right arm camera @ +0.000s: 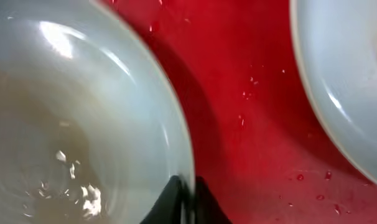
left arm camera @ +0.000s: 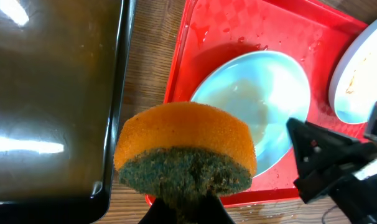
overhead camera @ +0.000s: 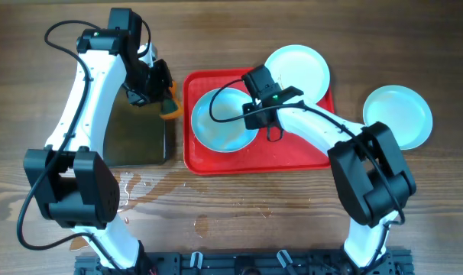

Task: Clean dirty plates on tray and stack at the side
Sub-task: 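Lift the scrubbed plate with the right gripper and move it right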

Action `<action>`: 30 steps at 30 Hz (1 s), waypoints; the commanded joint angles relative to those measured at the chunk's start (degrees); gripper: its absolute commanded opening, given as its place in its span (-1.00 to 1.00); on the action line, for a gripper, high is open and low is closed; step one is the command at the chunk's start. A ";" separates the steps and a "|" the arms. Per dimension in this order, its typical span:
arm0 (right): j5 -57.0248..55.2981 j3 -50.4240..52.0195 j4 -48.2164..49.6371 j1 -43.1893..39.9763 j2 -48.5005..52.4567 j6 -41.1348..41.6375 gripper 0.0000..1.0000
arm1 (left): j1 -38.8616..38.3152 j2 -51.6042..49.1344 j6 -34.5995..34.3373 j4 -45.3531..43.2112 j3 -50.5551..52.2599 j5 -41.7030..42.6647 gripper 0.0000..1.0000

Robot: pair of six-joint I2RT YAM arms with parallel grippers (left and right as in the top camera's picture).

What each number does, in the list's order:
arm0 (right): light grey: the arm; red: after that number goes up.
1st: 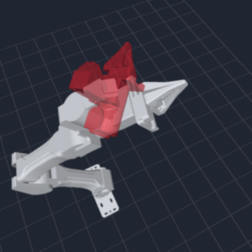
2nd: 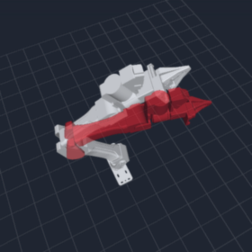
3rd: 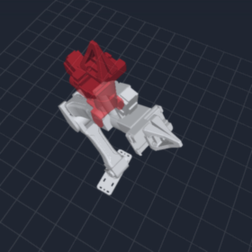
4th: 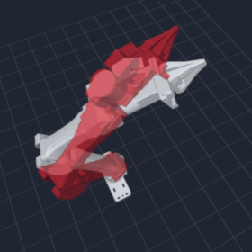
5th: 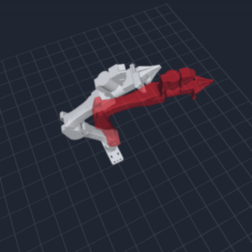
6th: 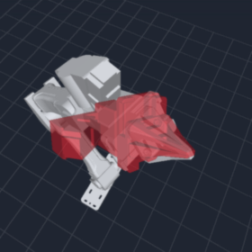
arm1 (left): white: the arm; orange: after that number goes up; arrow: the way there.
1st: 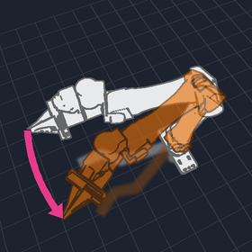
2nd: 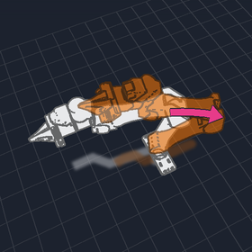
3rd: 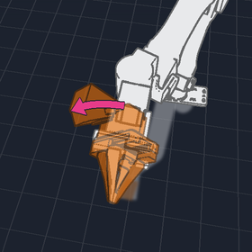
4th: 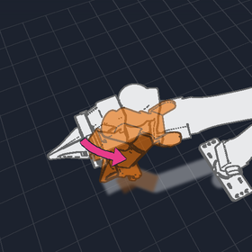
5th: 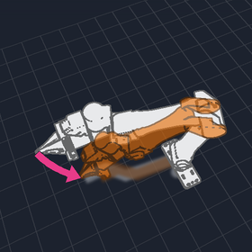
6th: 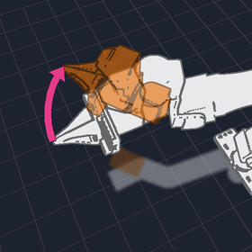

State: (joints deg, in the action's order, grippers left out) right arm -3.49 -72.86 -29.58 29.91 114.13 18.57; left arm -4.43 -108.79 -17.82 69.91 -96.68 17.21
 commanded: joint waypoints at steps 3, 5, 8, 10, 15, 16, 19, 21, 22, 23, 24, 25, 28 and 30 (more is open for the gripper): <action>3.41 0.87 -4.63 0.11 0.68 1.88 -0.91 | 0.11 0.79 1.11 0.00 -0.83 -0.33 -0.92; 10.25 0.66 -4.68 -1.20 -3.78 2.60 -0.91 | 0.09 0.79 1.11 0.04 -0.83 -0.33 -0.92; 17.64 0.66 -5.25 -3.74 -8.81 2.60 -0.92 | 0.09 0.79 1.14 0.28 -0.83 -0.35 -0.92; 21.66 0.66 -6.67 -6.12 -10.97 2.40 -0.91 | 0.11 0.79 1.11 0.28 -0.83 -0.35 -0.92; 29.22 0.72 -7.93 -10.67 -11.28 0.33 -0.91 | 0.11 0.79 1.14 0.26 -0.83 -0.35 -0.92; 29.03 0.72 -7.65 -11.30 -11.28 0.17 -0.91 | 0.11 0.79 1.14 0.26 -0.83 -0.35 -0.92; 27.08 0.72 -6.93 -12.55 -11.72 -0.79 -0.91 | 0.09 0.79 1.14 0.28 -0.83 -0.37 -0.92; 20.33 0.72 -7.06 -12.44 -13.64 -1.22 -0.91 | 0.11 0.79 1.14 0.28 -0.83 -0.37 -0.92; 18.03 0.72 -7.10 -12.28 -14.58 -1.18 -0.91 | 0.11 0.79 1.14 0.28 -0.83 -0.37 -0.92; 15.23 0.72 -7.10 -12.13 -15.85 -0.94 -0.91 | 0.11 0.79 1.14 0.28 -0.83 -0.37 -0.92; 11.61 0.72 -7.10 -12.09 -17.73 -0.55 -0.91 | 0.09 0.79 1.14 0.28 -0.83 -0.37 -0.92; 8.57 0.72 -7.13 -12.09 -19.63 -0.46 -0.91 | 0.11 0.79 1.14 0.28 -0.83 -0.37 -0.92; 0.81 0.72 -7.15 -11.17 -24.63 -0.42 -0.91 | 0.11 0.79 1.14 0.28 -0.83 -0.37 -0.92; -5.25 0.72 -7.34 -9.35 -27.63 -0.42 -0.91 | 0.09 0.79 1.14 0.26 -0.83 -0.35 -0.92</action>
State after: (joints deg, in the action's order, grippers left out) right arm 4.93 -72.16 -36.88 17.91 92.88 18.50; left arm -4.43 -108.79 -17.82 70.15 -96.68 17.21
